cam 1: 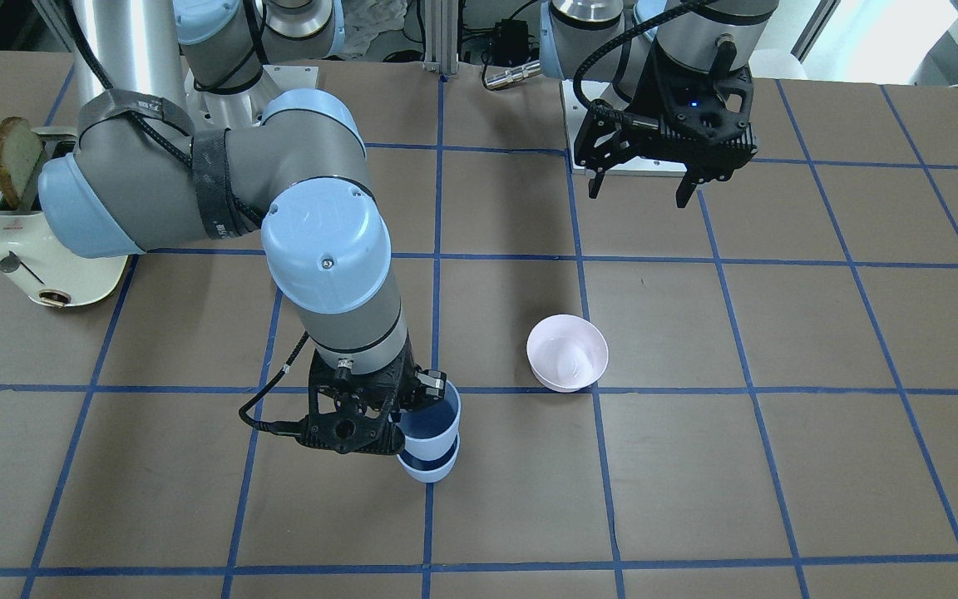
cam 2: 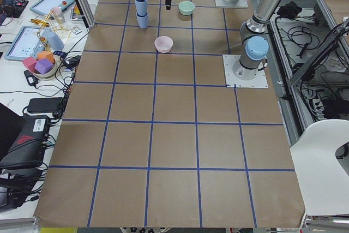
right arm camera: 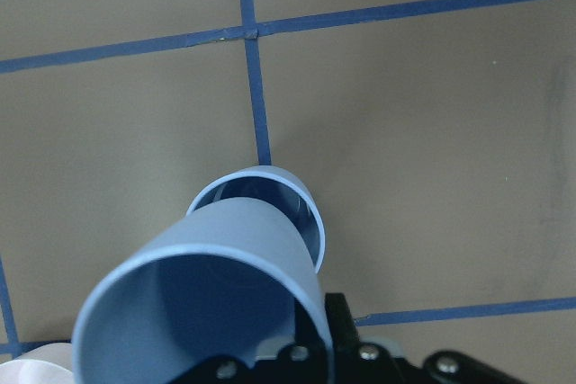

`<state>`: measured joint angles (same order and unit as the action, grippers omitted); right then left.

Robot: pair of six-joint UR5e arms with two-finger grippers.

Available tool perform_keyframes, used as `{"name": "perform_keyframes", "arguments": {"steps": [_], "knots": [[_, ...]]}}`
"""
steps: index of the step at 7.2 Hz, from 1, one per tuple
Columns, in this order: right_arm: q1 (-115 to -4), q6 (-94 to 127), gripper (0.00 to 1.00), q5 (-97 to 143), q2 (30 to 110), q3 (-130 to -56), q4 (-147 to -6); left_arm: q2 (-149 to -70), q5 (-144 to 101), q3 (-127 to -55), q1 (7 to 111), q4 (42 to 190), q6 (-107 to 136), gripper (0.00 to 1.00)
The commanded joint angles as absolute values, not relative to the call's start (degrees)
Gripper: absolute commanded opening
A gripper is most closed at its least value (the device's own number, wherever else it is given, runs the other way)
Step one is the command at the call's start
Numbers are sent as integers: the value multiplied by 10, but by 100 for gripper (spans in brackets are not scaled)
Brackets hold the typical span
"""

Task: Stack blue cups with both arms

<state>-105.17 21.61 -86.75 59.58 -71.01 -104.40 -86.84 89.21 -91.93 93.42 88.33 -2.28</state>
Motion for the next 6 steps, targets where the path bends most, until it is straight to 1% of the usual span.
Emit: {"name": "perform_keyframes", "arguments": {"steps": [1, 2, 3, 4, 6], "knots": [[-1051, 221, 18, -867, 595, -712, -1044, -868, 892, -919, 934, 883, -23, 100], [-1051, 221, 60, -869, 595, -712, -1044, -868, 892, -919, 934, 883, -23, 100], [-1051, 221, 96, -868, 595, -711, -1045, -868, 892, -919, 934, 883, -23, 100], [-1051, 217, 100, -867, 596, -703, -1045, -868, 892, -919, 934, 883, -23, 100], [-1005, 163, 100, -876, 608, -693, -1021, -868, 906, -919, 934, 882, -24, 100]]}}
